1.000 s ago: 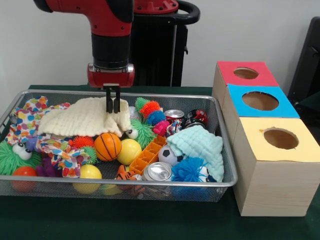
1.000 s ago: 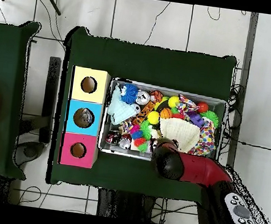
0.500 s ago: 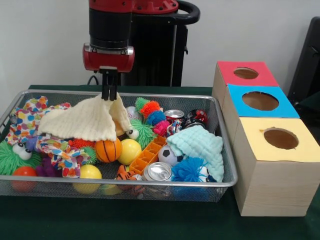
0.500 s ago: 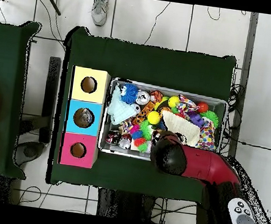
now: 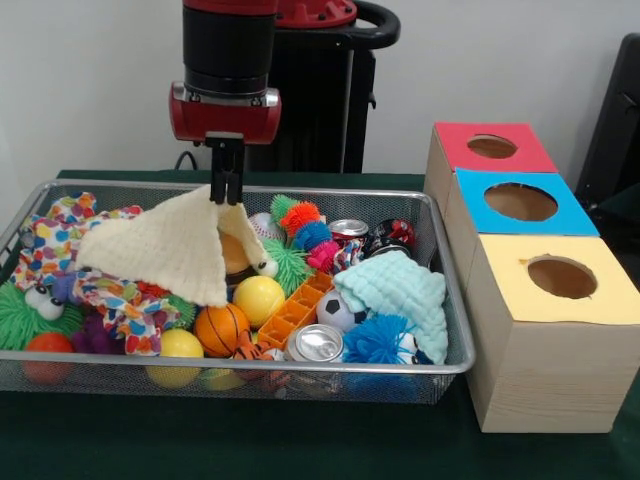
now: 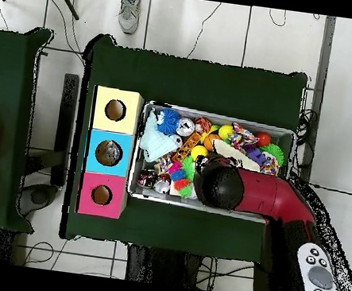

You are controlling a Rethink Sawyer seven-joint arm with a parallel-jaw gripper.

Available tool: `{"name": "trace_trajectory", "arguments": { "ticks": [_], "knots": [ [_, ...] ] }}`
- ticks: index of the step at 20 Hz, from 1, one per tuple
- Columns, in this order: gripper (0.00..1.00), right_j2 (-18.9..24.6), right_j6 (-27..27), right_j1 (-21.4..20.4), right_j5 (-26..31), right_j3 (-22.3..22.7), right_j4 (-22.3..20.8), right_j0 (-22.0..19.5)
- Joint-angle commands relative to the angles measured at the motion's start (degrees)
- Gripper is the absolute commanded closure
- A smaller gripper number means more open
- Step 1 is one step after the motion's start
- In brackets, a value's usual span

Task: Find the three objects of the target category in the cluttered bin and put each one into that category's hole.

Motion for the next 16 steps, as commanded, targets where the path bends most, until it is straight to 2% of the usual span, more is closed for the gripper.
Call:
{"name": "trace_trajectory", "arguments": {
  "ticks": [1, 7, 16],
  "knots": [
    [1.0, 5.7, -1.5, 0.1, 10.3, -8.0, 2.5, 1.5],
    [1.0, 5.1, -1.8, -0.9, 18.3, -11.5, 3.7, 2.8],
    [1.0, 3.2, 0.4, -5.5, 27.1, -12.7, 5.0, 5.4]
  ]
}}
